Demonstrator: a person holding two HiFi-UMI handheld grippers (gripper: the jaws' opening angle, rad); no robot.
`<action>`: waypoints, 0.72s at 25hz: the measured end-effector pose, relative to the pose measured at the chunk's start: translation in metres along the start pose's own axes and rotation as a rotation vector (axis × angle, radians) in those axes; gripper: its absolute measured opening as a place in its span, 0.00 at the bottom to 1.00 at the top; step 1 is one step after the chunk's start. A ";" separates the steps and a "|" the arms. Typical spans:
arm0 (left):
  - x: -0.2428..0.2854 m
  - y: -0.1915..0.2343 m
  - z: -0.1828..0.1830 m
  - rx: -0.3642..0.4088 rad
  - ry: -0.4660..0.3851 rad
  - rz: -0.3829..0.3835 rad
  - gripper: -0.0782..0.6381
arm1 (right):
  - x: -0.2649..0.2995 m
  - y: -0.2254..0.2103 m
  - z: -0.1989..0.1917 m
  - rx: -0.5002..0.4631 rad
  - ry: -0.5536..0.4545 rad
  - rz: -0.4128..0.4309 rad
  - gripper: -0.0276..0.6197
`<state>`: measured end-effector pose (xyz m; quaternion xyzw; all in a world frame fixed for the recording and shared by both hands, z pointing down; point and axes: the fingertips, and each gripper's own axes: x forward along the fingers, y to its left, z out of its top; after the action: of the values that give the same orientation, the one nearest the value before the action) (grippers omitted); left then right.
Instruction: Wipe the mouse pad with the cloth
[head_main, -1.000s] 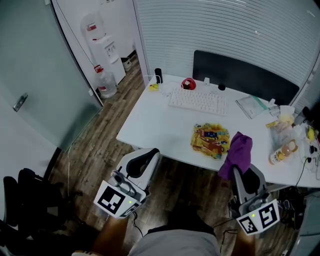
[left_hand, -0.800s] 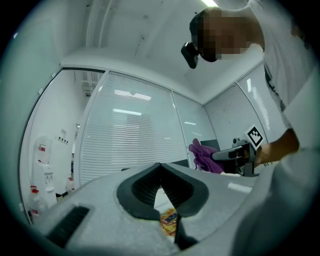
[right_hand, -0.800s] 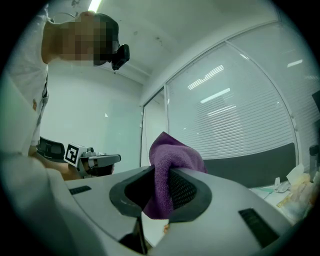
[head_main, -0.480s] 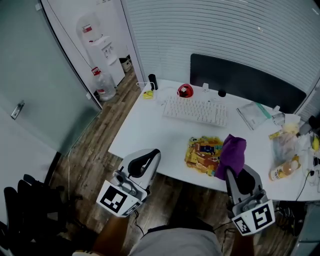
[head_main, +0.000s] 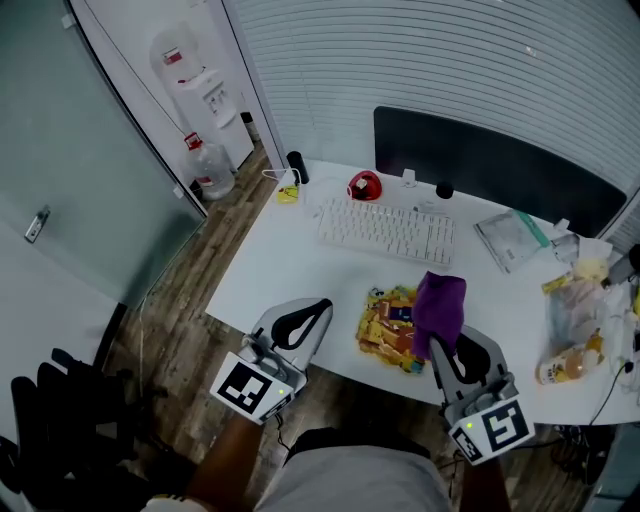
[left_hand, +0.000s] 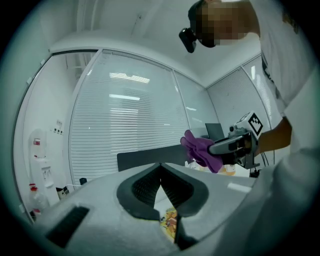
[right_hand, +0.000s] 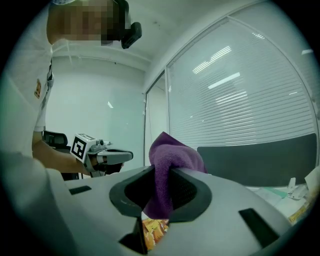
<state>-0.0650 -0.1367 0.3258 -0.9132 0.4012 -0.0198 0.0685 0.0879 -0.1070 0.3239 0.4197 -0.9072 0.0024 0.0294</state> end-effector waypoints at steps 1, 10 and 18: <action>0.004 -0.001 -0.006 0.002 0.020 -0.002 0.12 | 0.004 -0.002 -0.004 -0.002 0.015 0.005 0.15; 0.034 -0.005 -0.065 0.046 0.237 -0.088 0.12 | 0.038 -0.017 -0.037 -0.019 0.157 -0.007 0.15; 0.061 -0.019 -0.120 0.097 0.426 -0.258 0.12 | 0.066 -0.021 -0.065 -0.045 0.294 -0.030 0.15</action>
<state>-0.0211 -0.1819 0.4461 -0.9277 0.2851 -0.2398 0.0232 0.0642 -0.1692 0.3925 0.4278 -0.8865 0.0431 0.1712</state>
